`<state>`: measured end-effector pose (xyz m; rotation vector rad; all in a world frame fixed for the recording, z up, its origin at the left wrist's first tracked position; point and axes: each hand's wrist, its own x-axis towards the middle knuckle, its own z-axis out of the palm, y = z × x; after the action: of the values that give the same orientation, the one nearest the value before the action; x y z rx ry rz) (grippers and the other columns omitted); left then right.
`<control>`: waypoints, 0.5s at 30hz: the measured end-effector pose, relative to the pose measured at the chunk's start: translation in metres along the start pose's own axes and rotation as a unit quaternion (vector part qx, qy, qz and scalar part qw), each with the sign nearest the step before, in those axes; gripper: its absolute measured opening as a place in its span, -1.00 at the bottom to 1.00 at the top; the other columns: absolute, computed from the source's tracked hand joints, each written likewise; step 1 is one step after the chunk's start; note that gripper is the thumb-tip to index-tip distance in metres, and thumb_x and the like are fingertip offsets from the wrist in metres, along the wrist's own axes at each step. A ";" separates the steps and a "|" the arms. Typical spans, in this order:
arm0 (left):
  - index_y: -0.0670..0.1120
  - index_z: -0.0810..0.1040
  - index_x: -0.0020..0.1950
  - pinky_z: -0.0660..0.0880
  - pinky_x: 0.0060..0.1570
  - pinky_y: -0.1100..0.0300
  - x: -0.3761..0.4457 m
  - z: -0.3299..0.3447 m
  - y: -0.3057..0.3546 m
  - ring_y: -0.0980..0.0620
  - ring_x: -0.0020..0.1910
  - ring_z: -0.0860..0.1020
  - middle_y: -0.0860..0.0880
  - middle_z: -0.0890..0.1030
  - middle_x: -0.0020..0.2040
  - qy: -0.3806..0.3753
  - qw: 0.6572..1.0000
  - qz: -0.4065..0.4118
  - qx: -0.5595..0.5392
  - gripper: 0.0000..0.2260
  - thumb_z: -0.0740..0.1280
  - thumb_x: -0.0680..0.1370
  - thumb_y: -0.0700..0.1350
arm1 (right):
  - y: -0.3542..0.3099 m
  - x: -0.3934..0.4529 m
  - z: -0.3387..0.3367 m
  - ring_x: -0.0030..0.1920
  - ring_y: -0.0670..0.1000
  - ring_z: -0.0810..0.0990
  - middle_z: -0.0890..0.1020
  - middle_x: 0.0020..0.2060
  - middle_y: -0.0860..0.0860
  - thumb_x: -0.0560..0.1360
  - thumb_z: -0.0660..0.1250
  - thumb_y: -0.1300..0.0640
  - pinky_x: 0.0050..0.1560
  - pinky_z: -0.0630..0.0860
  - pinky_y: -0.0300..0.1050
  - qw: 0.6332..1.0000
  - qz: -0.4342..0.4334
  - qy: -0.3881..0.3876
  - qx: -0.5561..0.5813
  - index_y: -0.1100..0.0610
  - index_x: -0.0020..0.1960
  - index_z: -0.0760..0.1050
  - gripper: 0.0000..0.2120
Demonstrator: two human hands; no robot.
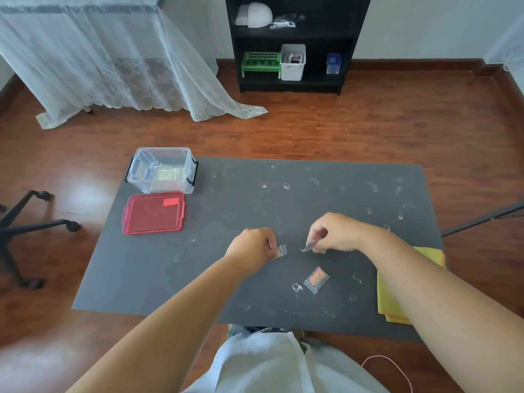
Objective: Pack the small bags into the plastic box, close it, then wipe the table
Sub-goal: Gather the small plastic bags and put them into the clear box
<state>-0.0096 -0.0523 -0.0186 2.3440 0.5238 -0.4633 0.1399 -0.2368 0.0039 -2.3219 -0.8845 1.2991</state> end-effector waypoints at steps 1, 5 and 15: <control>0.04 0.55 -0.17 0.50 -0.22 0.19 -0.002 0.000 -0.001 0.05 -0.20 0.57 0.10 0.61 -0.22 0.004 1.000 -0.003 -0.016 -0.92 0.43 0.41 -0.04 | 0.000 -0.008 0.003 -0.40 -0.20 0.51 0.62 -0.43 -0.18 0.34 0.47 0.16 -0.37 0.39 -0.29 0.999 -0.003 -0.041 -0.023 -0.06 -0.21 0.62 -0.88; 0.05 0.57 -0.18 0.53 -0.18 0.17 -0.008 0.000 0.000 0.09 -0.24 0.56 0.09 0.62 -0.23 0.023 0.999 -0.002 -0.036 -0.92 0.45 0.40 -0.05 | 0.001 -0.026 0.029 -0.35 -0.21 0.48 0.53 -0.35 -0.20 0.33 0.46 0.21 -0.39 0.36 -0.28 0.988 -0.016 -0.097 -0.122 -0.12 -0.19 0.53 -0.76; 0.11 0.54 -0.20 0.47 -0.26 0.24 -0.022 0.010 0.002 0.22 -0.30 0.50 0.16 0.59 -0.25 0.032 0.999 0.005 -0.032 -0.88 0.47 0.41 -0.03 | 0.001 -0.022 0.058 -0.09 0.02 0.51 0.47 -0.13 -0.14 0.35 0.37 0.23 -0.23 0.42 -0.12 0.981 -0.029 -0.009 -0.194 -0.10 -0.07 0.47 -0.73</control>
<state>-0.0290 -0.0656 -0.0148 2.3052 0.5484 -0.3618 0.0828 -0.2528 -0.0132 -2.5494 -1.3011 1.2115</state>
